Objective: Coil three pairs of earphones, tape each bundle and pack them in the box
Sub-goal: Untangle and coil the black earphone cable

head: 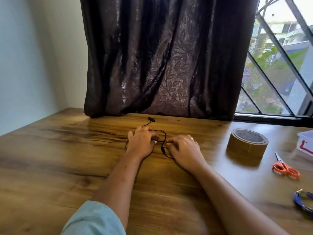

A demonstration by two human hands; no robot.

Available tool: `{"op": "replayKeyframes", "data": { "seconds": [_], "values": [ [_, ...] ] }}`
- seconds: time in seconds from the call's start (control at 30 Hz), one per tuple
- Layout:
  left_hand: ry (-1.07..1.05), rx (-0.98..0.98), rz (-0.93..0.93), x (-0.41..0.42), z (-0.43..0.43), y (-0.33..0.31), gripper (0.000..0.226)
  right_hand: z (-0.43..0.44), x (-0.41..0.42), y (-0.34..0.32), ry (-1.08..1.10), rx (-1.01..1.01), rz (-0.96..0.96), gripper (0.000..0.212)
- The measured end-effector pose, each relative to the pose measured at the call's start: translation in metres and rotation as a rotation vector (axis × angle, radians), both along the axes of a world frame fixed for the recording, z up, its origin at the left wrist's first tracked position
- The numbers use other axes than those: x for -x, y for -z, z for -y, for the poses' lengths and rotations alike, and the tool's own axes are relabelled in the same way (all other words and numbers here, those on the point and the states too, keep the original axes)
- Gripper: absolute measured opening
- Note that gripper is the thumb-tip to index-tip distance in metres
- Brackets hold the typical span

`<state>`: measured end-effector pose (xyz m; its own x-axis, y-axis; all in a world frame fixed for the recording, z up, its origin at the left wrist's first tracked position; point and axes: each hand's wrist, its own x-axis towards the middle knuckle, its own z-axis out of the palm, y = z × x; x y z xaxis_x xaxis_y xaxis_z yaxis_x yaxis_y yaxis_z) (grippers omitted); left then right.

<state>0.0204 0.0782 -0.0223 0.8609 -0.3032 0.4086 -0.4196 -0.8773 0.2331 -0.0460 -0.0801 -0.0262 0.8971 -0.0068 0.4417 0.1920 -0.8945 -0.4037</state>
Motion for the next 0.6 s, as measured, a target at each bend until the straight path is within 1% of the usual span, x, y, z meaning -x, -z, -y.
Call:
{"op": "replayKeyframes", "data": {
  "seconds": [0.1,0.13,0.2,0.27,0.3,0.33,0.37,0.4,0.47,0.5,0.6],
  "values": [
    [0.032,0.064,-0.072,0.002,0.003,0.0,0.011,-0.005,-0.003,0.003,-0.038,0.104,-0.111,0.042],
    [0.047,0.072,-0.085,0.003,0.004,0.0,0.007,-0.007,-0.003,0.004,-0.03,0.092,-0.121,0.041],
    [0.088,0.07,-0.086,0.006,0.007,-0.002,0.003,-0.01,-0.003,0.005,-0.013,0.041,-0.082,0.026],
    [0.152,0.071,-0.115,0.008,0.01,-0.004,0.024,-0.01,-0.004,0.006,0.003,0.028,-0.034,0.016],
    [0.185,0.068,-0.146,0.009,0.011,-0.005,0.035,-0.008,-0.004,0.006,0.01,-0.001,-0.02,0.015],
    [0.214,0.051,-0.175,0.009,0.012,-0.006,0.04,-0.005,-0.004,0.005,0.016,-0.077,-0.007,0.015],
    [0.241,0.036,-0.19,0.009,0.014,-0.007,0.038,-0.002,-0.003,0.003,0.016,-0.187,0.01,0.015],
    [0.263,0.036,-0.19,0.009,0.015,-0.007,0.031,0.0,-0.002,0.0,0.025,-0.299,0.043,0.015],
    [0.272,0.079,-0.145,0.006,0.018,-0.007,0.018,0.006,0.0,-0.006,0.08,-0.464,0.139,0.017],
    [0.248,0.105,-0.096,0.005,0.018,-0.008,0.02,0.009,0.001,-0.01,0.122,-0.498,0.174,0.018],
    [0.113,0.168,0.115,-0.001,0.009,-0.014,0.026,0.022,0.002,-0.018,0.324,-0.502,0.213,0.023]
  ]
}}
